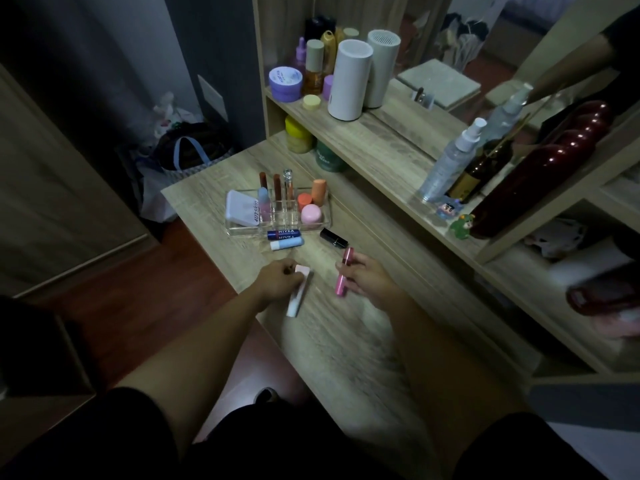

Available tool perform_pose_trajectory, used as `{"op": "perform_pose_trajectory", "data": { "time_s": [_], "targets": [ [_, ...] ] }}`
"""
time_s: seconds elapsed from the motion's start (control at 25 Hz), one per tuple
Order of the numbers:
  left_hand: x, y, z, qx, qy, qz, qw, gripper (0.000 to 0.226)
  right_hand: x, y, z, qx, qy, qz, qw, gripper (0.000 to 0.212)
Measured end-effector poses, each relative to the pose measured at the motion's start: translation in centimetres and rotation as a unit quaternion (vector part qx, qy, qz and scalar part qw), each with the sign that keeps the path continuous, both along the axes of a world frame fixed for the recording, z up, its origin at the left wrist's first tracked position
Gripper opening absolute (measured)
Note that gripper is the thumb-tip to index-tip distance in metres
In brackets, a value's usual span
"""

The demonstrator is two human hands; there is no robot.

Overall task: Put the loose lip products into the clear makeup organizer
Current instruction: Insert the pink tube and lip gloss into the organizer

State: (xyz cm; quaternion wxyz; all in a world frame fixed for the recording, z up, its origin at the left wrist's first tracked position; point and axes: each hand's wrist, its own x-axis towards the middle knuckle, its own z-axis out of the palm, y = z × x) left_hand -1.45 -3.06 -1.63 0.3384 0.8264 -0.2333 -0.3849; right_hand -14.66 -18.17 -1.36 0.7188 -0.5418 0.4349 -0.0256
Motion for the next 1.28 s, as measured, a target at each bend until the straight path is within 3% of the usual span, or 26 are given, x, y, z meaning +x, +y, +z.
{"op": "perform_pose_trajectory", "data": {
  "time_s": [0.12,0.2,0.48,0.64,0.8,1.28],
  "targets": [
    [2.0,0.0,1.9,-0.054,-0.016,0.006,0.998,0.018,1.2,-0.5,0.6,0.074,-0.045,-0.049,0.995,0.035],
    [3.7,-0.1,3.6,-0.078,-0.043,-0.009,0.996,0.014,2.2,-0.7,1.3,0.075,-0.047,-0.044,0.995,0.021],
    [9.3,-2.0,9.0,-0.058,-0.289,-0.078,0.952,0.017,7.6,-1.9,3.9,-0.184,-0.018,-0.038,0.982,0.031],
    [11.4,-3.4,10.2,-0.031,-0.387,-0.087,0.918,0.024,10.7,-2.7,4.5,-0.250,-0.020,-0.043,0.967,0.032],
    [12.3,-4.5,9.5,-0.001,-0.458,-0.084,0.885,0.025,13.0,-2.7,4.1,-0.252,-0.042,-0.059,0.965,0.037],
    [13.4,-6.1,6.3,0.048,-0.463,-0.136,0.874,0.026,16.0,-1.2,2.0,-0.322,-0.033,-0.010,0.946,0.032]
  ]
}}
